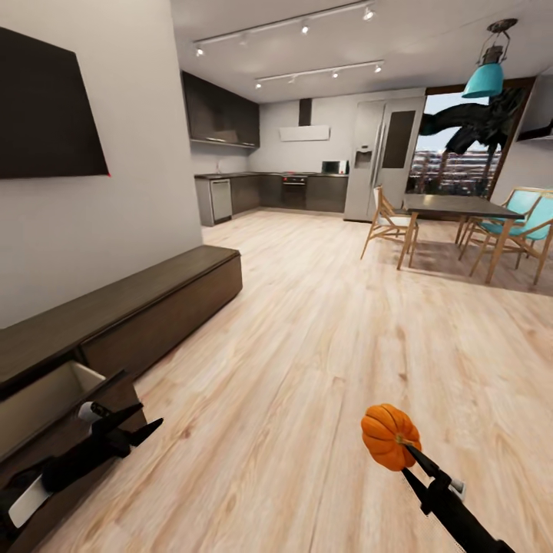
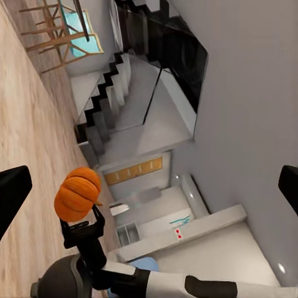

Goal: Place each of the two pumpkins and all three candles from the living room inside a cabinet in the living room (use any cabinet), then make sure every cabinet is closed, and position the cauldron so it is next to a table in the living room.

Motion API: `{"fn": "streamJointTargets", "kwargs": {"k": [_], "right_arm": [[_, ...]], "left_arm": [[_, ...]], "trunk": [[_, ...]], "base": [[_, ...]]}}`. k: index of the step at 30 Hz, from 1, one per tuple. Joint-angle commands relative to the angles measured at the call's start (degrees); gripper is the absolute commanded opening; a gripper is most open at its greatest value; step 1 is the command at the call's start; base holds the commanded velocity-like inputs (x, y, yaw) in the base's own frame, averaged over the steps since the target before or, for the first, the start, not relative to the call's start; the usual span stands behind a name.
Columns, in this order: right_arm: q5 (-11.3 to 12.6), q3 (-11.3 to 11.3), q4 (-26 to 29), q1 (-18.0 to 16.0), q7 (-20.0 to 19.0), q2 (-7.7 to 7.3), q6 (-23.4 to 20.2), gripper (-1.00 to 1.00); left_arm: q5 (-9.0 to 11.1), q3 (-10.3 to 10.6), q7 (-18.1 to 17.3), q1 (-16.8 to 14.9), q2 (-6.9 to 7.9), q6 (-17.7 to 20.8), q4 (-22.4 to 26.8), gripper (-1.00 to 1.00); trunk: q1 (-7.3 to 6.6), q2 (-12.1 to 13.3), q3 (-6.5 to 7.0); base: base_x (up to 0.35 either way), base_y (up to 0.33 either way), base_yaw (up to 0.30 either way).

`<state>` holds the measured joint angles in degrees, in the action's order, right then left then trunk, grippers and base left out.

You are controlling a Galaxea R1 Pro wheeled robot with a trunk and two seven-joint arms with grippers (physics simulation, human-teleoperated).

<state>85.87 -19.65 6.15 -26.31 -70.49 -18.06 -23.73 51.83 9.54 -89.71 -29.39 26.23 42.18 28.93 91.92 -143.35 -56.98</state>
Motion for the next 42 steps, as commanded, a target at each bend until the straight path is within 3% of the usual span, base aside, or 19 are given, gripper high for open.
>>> {"fn": "streamJointTargets", "kwargs": {"k": [1,4,14,23,25,42], "right_arm": [[0.7,0.0,-0.2,-0.1,0.0,-0.06,-0.6,-1.00],[0.5,-0.1,-2.8,-0.1,-0.2,-0.16,-0.6,-1.00],[-0.4,-0.5,-6.3,0.7,-6.4,-0.22,0.2,-1.00],[-0.5,-0.5,-6.8,0.9,-6.9,-0.22,3.3,-1.00],[-0.5,-0.5,-6.8,1.0,-7.7,-0.22,3.7,-1.00],[-0.4,-0.5,-8.7,1.0,-8.4,-0.14,4.2,-1.00]], "left_arm": [[0.3,0.4,-0.3,-0.1,-0.07,0.6,0.0,1.00],[0.3,0.4,-0.3,-0.1,-0.58,0.6,0.0,1.00],[0.3,0.4,-0.3,-0.1,-0.83,0.5,0.1,1.00],[0.3,0.4,-0.3,-0.1,-0.88,0.5,0.2,1.00],[0.2,0.4,-0.3,-0.1,-1.47,0.5,0.4,1.00],[0.2,0.5,-0.3,-0.1,-1.98,0.5,0.7,1.00]], "trunk": [[0.01,0.0,-0.05],[0.01,0.0,-0.11],[0.01,0.0,-0.81],[0.01,0.0,-1.55],[0.01,0.0,-1.71],[0.01,0.0,-2.15]], "base": [[0.274,-0.208,-0.009],[0.274,-0.208,-0.005],[0.274,-0.208,-0.110],[0.274,-0.208,-0.155],[0.274,-0.207,-0.157],[0.285,-0.178,-0.023]]}}
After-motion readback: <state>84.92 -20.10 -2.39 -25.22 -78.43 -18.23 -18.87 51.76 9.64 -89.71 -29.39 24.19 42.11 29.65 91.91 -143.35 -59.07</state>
